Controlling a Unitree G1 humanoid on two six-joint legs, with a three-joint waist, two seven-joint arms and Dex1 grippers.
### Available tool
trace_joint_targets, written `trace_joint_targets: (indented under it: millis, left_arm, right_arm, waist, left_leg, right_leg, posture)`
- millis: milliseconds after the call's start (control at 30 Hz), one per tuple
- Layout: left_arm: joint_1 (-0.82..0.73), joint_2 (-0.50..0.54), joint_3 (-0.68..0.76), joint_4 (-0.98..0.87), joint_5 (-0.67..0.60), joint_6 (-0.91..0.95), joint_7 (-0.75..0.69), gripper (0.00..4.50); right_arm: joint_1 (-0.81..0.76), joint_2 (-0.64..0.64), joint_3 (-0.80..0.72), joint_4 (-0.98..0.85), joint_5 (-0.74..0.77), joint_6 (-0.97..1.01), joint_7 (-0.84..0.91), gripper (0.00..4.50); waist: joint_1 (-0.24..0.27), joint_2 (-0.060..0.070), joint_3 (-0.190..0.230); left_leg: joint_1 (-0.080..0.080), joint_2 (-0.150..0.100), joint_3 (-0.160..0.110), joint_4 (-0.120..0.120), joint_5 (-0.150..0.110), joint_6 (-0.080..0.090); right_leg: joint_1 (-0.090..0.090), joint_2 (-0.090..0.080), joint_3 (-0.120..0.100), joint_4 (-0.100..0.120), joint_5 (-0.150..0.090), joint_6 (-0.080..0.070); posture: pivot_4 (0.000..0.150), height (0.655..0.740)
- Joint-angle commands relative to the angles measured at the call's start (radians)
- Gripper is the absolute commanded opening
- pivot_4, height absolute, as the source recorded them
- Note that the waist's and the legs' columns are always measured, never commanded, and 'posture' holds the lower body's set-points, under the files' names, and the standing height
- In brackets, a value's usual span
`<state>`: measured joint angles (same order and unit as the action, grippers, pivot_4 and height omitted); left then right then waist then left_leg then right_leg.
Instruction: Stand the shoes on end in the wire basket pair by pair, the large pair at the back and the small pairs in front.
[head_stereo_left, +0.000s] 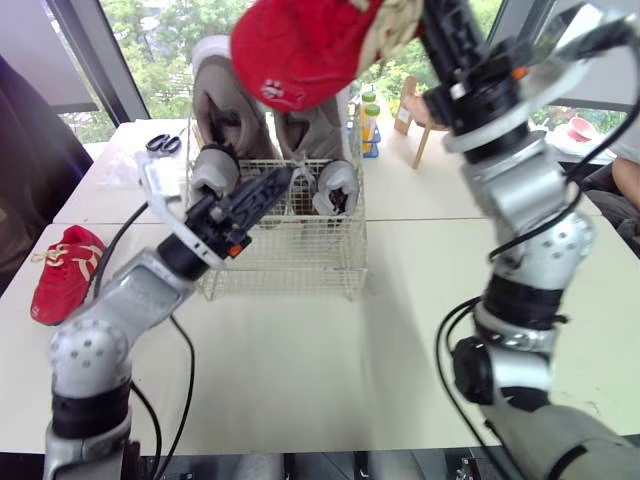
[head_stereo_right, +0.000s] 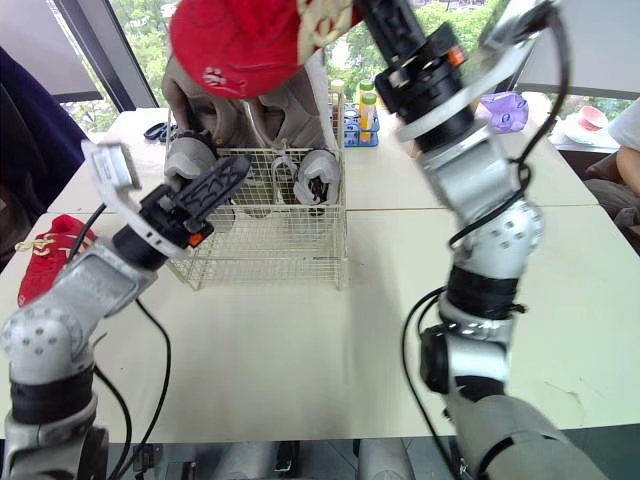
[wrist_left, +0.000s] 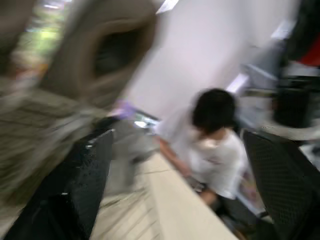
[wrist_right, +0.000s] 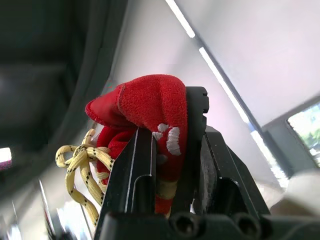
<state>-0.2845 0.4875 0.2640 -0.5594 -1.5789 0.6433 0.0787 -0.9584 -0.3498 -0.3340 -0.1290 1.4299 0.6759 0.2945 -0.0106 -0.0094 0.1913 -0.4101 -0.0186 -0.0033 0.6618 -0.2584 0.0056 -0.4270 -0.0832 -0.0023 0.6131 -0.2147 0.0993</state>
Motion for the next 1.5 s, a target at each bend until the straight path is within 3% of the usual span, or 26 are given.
trace_joint_targets:
  millis: [33,200,333,567,833,867,1067,1100,1467,1500]
  left_arm:
    - [0.104,0.017,0.038,-0.155,-0.019,-0.031,0.052,4.06]
    - [0.292,0.095,0.073,-0.256,-0.032,-0.033,0.012,4.06]
    - [0.385,0.18,0.132,-0.24,0.009,-0.013,-0.058,4.06]
    - [0.439,0.248,0.144,-0.217,0.039,-0.005,-0.143,4.06]
    - [0.387,0.266,0.11,-0.162,0.09,-0.005,-0.181,4.06]
    - [0.382,0.265,0.107,-0.161,0.093,-0.002,-0.183,4.13]
    - [0.382,0.267,0.134,-0.156,0.062,-0.004,-0.178,4.13]
    - [0.393,0.273,0.149,-0.159,0.055,-0.002,-0.181,4.13]
    - [0.49,0.393,0.316,-0.093,0.012,0.059,-0.223,4.13]
    - [0.474,0.406,0.353,-0.059,-0.005,0.054,-0.202,4.32]
  right_arm:
    - [-0.024,-0.136,0.005,0.044,-0.04,0.076,0.19,0.56]
    - [-0.03,-0.309,0.11,0.078,-0.189,0.134,0.475,0.56]
    - [-0.019,-0.393,0.289,0.076,-0.467,0.008,0.711,0.56]
    - [0.014,-0.372,0.463,0.142,-0.81,-0.255,0.88,0.56]
    - [0.065,-0.28,0.493,0.212,-0.907,-0.332,0.936,0.56]
    - [0.068,-0.278,0.494,0.22,-0.919,-0.335,0.944,1.56]
    - [0.068,-0.306,0.452,0.222,-0.919,-0.273,0.962,4.31]
    - [0.06,-0.319,0.422,0.213,-0.887,-0.225,0.957,4.47]
    - [-0.032,-0.405,0.196,0.057,-0.604,0.112,0.894,4.47]
    - [-0.05,-0.408,0.178,0.062,-0.587,0.124,0.89,4.5]
  waist:
    - [-0.001,0.0,0.0]
    - [-0.002,0.0,0.0]
    - [-0.001,0.0,0.0]
    - [0.002,0.0,0.0]
    - [0.001,0.0,0.0]
    - [0.001,0.0,0.0]
    - [0.0,0.0,0.0]
    - [0.001,0.0,0.0]
    - [-0.001,0.0,0.001]
    - [-0.001,0.0,0.001]
  left_leg:
    - [0.0,0.0,0.0,0.0,0.0,0.0]
    - [0.0,0.0,0.001,-0.001,0.0,0.0]
    - [0.001,0.001,0.001,-0.001,0.0,0.0]
    - [0.0,-0.001,0.003,-0.001,0.0,0.0]
    - [0.0,-0.001,0.002,-0.001,0.0,0.0]
    - [0.0,-0.001,0.002,-0.001,0.0,0.0]
    - [0.0,-0.001,0.002,-0.001,-0.001,0.0]
    - [0.0,-0.001,0.002,-0.001,-0.001,0.0]
    - [0.0,-0.001,0.001,-0.008,-0.001,-0.001]
    - [0.0,-0.001,0.001,-0.009,0.0,-0.001]
  right_leg:
    - [0.0,0.0,0.0,0.0,0.0,0.0]
    - [-0.001,-0.002,0.0,-0.001,-0.002,-0.003]
    - [-0.001,-0.003,-0.001,-0.001,-0.003,-0.005]
    - [-0.001,-0.003,-0.001,-0.002,-0.003,-0.004]
    - [-0.001,-0.004,-0.001,-0.002,-0.003,-0.004]
    - [-0.001,-0.004,-0.001,-0.002,-0.003,-0.004]
    - [-0.001,-0.006,-0.001,-0.002,-0.003,-0.004]
    - [-0.001,-0.006,-0.001,-0.002,-0.003,-0.004]
    - [-0.004,-0.009,0.0,-0.002,-0.003,-0.006]
    - [-0.005,-0.009,0.0,-0.002,-0.003,-0.006]
  posture:
    - [0.15,0.74]
    - [0.15,0.74]
    - [0.15,0.74]
    - [0.15,0.74]
    - [0.15,0.74]
    - [0.15,0.74]
    - [0.15,0.74]
    - [0.15,0.74]
    - [0.15,0.74]
    - [0.15,0.74]
